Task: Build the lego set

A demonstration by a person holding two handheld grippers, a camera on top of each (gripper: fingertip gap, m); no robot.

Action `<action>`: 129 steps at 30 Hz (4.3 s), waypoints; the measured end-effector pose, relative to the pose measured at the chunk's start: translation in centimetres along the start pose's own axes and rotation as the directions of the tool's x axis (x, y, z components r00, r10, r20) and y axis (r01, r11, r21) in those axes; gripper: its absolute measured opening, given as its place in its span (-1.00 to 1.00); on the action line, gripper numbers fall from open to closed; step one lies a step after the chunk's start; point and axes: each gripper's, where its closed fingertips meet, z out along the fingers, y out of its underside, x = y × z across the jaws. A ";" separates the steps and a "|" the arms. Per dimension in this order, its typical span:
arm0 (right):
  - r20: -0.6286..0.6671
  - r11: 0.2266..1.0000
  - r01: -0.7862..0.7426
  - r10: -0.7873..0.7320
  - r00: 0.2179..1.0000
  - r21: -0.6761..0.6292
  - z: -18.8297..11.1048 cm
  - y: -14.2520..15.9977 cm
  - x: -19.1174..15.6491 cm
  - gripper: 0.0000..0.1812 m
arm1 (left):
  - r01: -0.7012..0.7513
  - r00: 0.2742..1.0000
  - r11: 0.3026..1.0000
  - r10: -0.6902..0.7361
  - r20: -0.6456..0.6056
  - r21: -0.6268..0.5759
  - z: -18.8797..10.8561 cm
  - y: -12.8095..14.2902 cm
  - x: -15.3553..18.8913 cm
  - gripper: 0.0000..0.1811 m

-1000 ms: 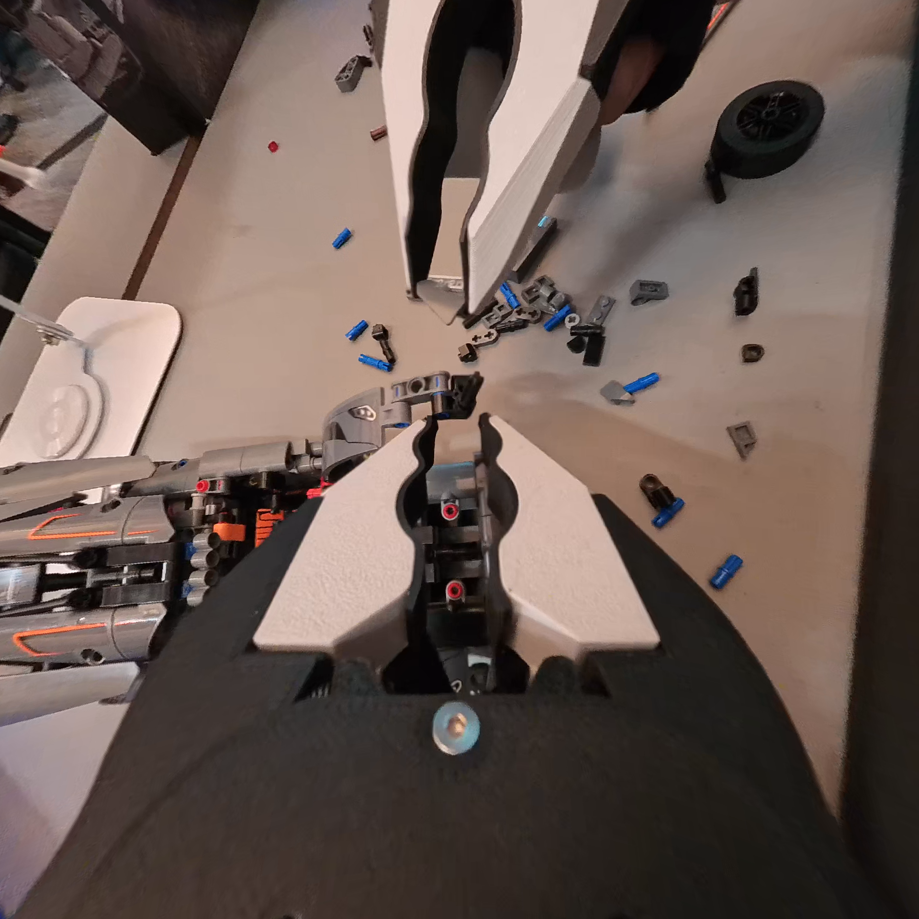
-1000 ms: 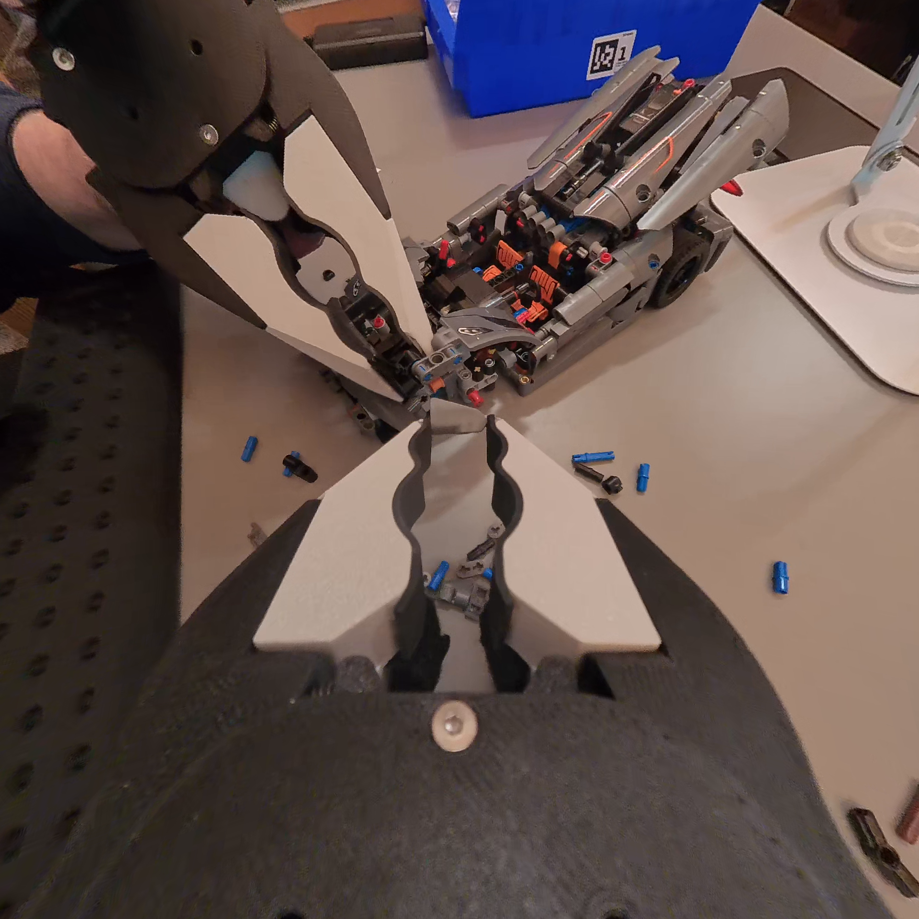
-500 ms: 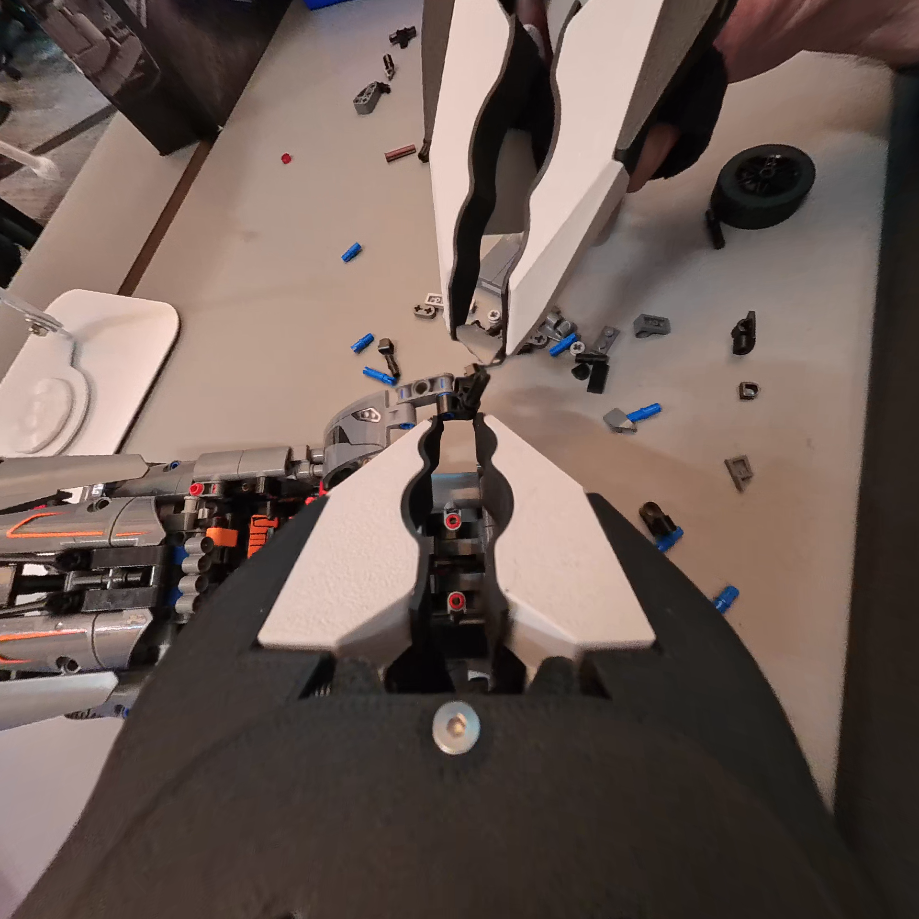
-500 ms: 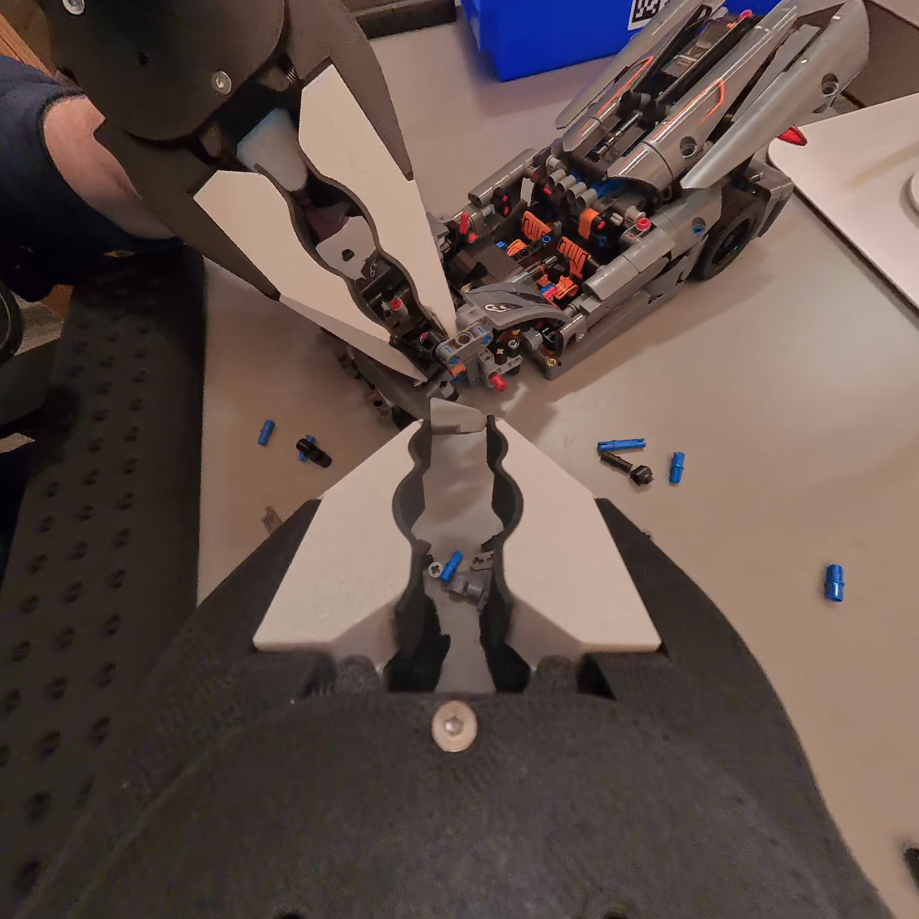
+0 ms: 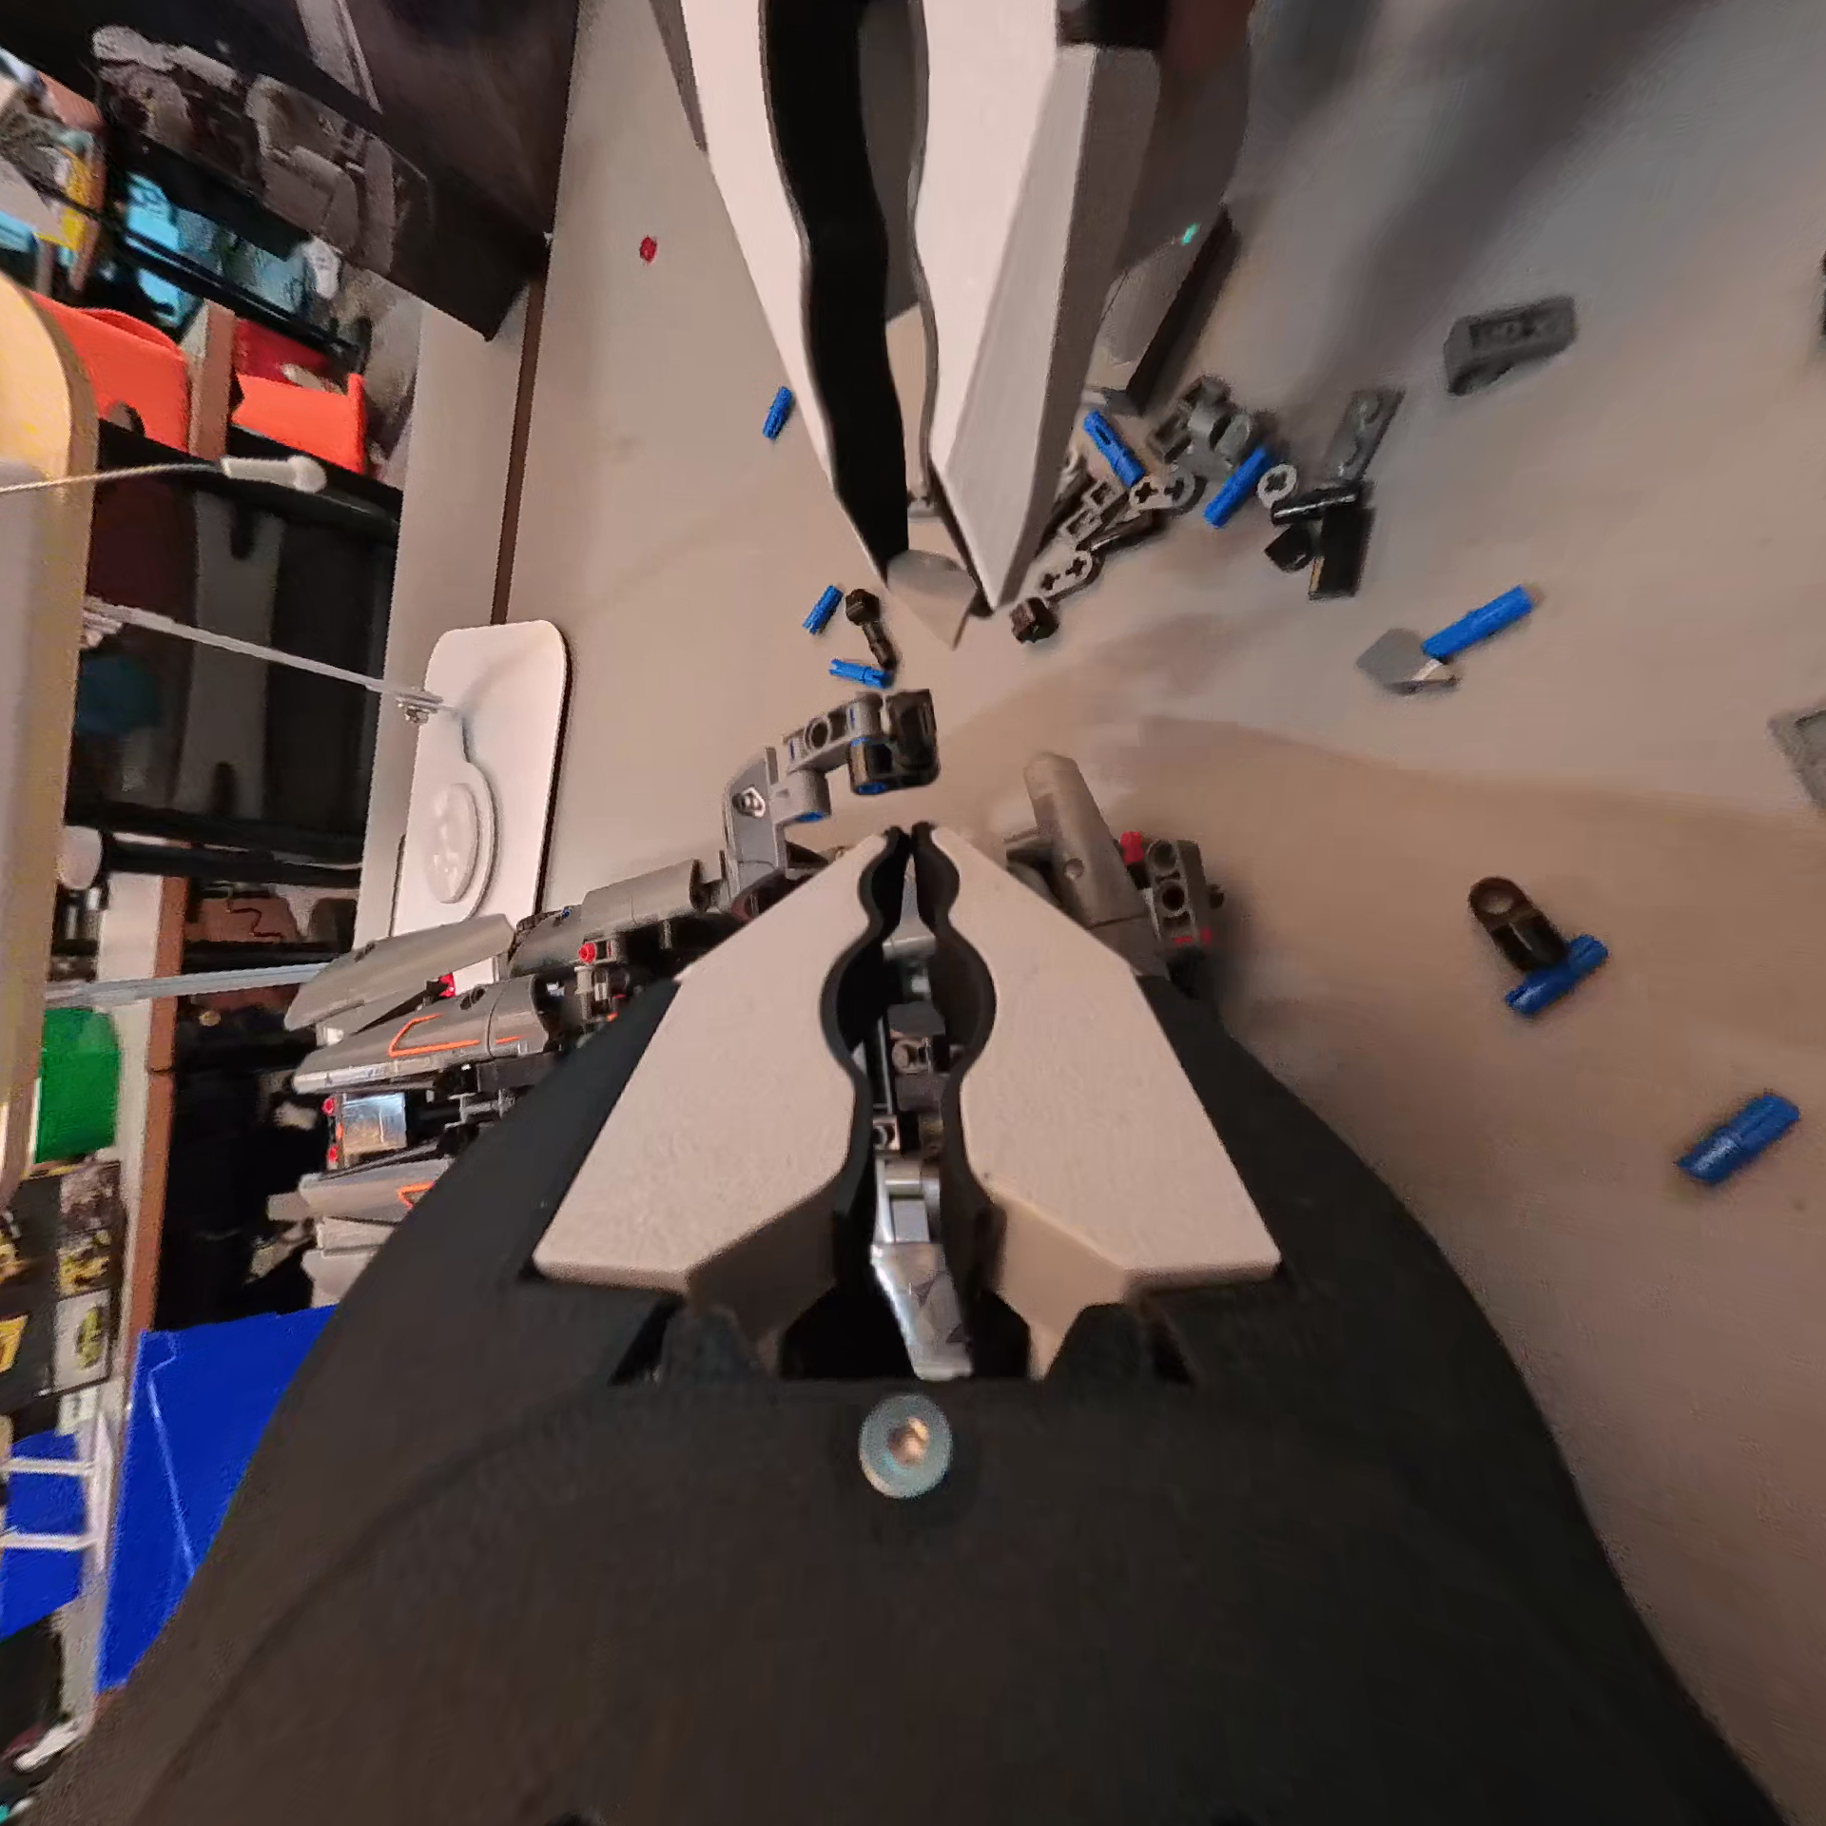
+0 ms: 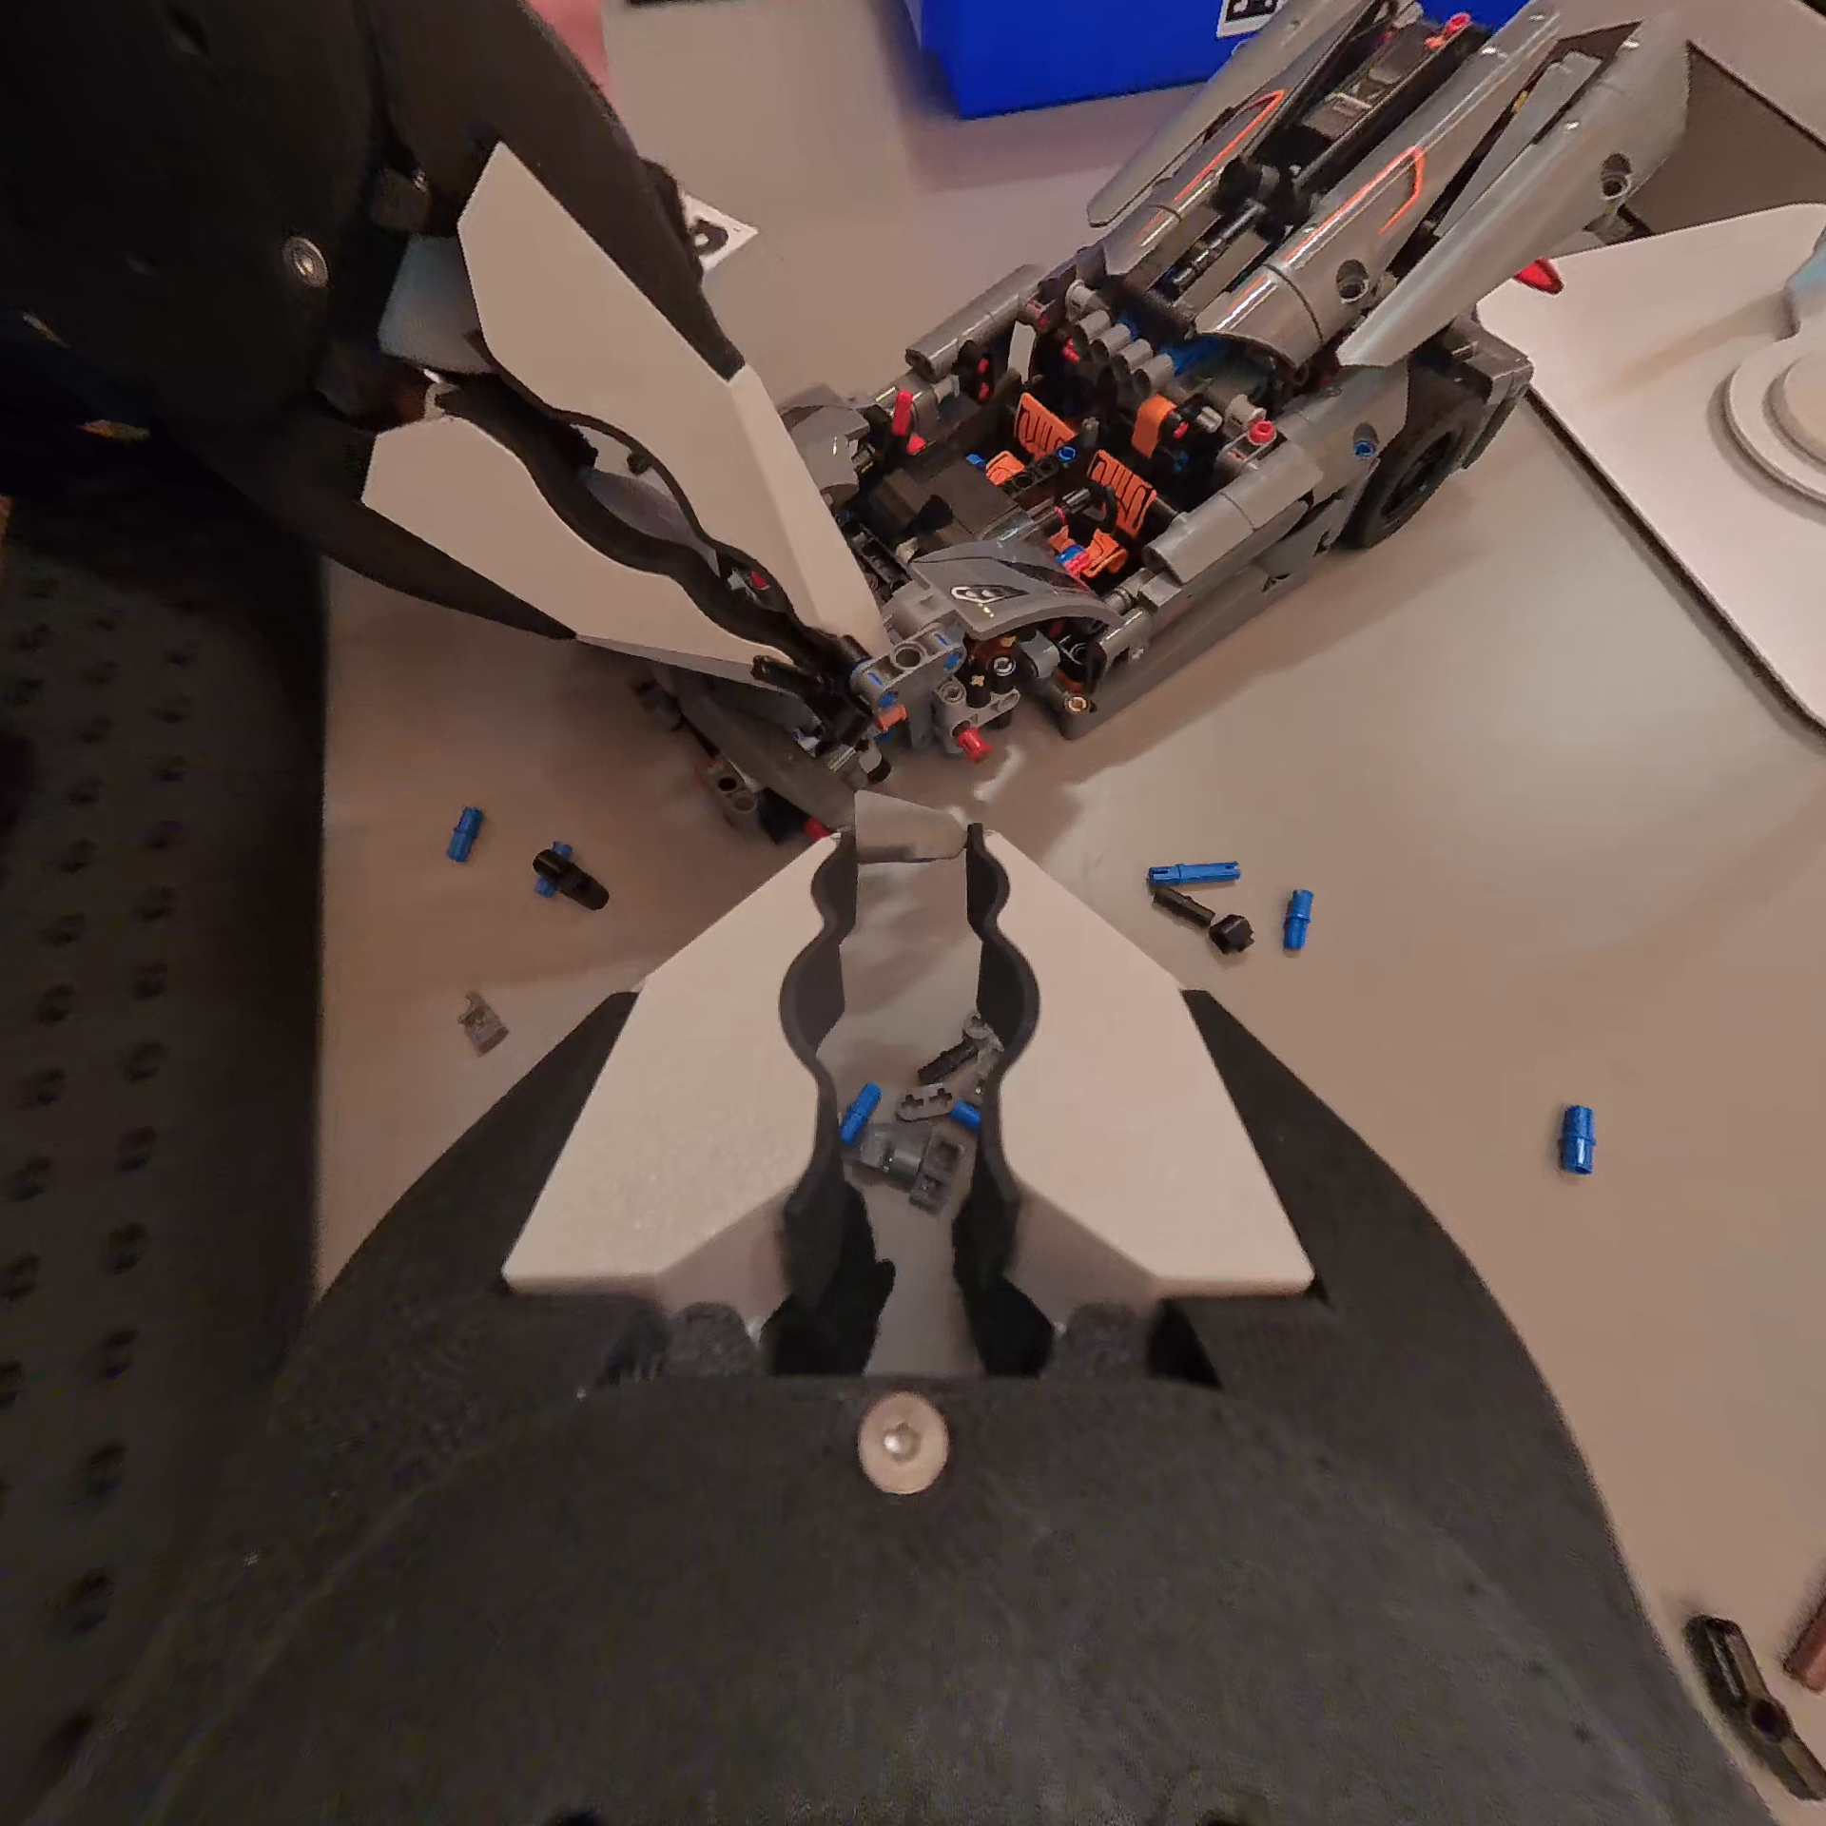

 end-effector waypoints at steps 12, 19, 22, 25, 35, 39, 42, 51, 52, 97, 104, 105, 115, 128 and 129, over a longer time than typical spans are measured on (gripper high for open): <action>0.087 0.991 -0.015 0.027 0.996 -0.136 1.8 2.3 -1.5 -0.78 | 0.353 0.927 0.934 -0.356 -0.115 -0.050 -8.4 7.2 -2.2 -0.69; 0.112 0.993 -0.007 0.021 0.994 -0.120 1.8 2.3 -1.9 -0.78 | 0.503 0.786 0.857 -0.509 -0.350 -0.117 -8.4 8.7 3.9 -0.61; 0.114 0.992 0.004 0.011 0.993 -0.127 2.0 2.5 -1.9 -0.78 | 0.479 0.800 0.867 -0.495 -0.339 -0.136 -7.3 8.7 5.0 -0.57; 0.113 0.991 0.011 0.004 0.994 -0.130 2.0 2.6 -2.0 -0.78 | 0.419 0.852 0.886 -0.459 -0.250 -0.198 -6.1 10.0 5.1 -0.66; 0.105 0.991 0.014 0.000 0.994 -0.134 2.0 2.7 -1.8 -0.78 | 0.419 0.857 0.897 -0.443 -0.265 -0.143 -4.9 8.8 4.7 -0.80; 0.102 0.992 0.010 0.003 0.995 -0.125 2.0 2.6 -1.7 -0.78 | 0.400 0.871 0.907 -0.420 -0.254 -0.127 -4.9 8.9 4.4 -0.73; 0.078 0.993 -0.003 0.013 0.997 -0.120 2.1 2.5 -1.3 -0.78 | 0.375 0.883 0.922 -0.388 -0.263 -0.101 -4.8 8.7 4.3 -0.71; 0.051 0.987 0.018 -0.010 0.999 -0.157 3.8 2.9 -1.2 -0.78 | 0.344 0.894 0.936 -0.351 -0.279 -0.076 -4.1 8.3 4.4 -0.70; 0.048 0.987 0.015 -0.008 0.999 -0.159 3.8 2.9 -1.2 -0.78 | 0.341 0.895 0.937 -0.347 -0.281 -0.071 -4.1 8.2 4.4 -0.71; 0.017 0.978 0.039 -0.036 0.999 -0.207 4.7 3.3 -0.7 -0.79 | 0.363 0.894 0.931 -0.357 -0.269 -0.029 -3.2 7.5 4.2 -0.79; 0.033 0.979 0.043 -0.037 0.999 -0.200 4.8 3.2 -0.9 -0.79 | 0.363 0.894 0.931 -0.359 -0.268 -0.035 -3.1 7.4 4.1 -0.79; 0.045 0.979 0.046 -0.038 0.998 -0.198 4.9 3.1 -1.2 -0.79 | 0.368 0.893 0.929 -0.362 -0.269 -0.027 -3.0 7.3 4.1 -0.80; 0.008 0.981 0.016 -0.015 1.000 -0.193 3.3 2.9 0.0 -0.78 | 0.387 0.888 0.922 -0.380 -0.259 -0.023 -3.1 7.5 3.6 -0.82; 0.170 0.967 0.086 -0.045 0.984 -0.240 5.0 3.4 -4.5 -0.78 | 0.475 0.815 0.877 -0.468 -0.341 -0.068 -1.8 7.4 4.3 -0.81; 0.169 0.968 0.088 -0.049 0.984 -0.236 5.0 3.3 -4.5 -0.73 | 0.480 0.811 0.875 -0.471 -0.347 -0.066 -1.8 7.4 4.3 -0.83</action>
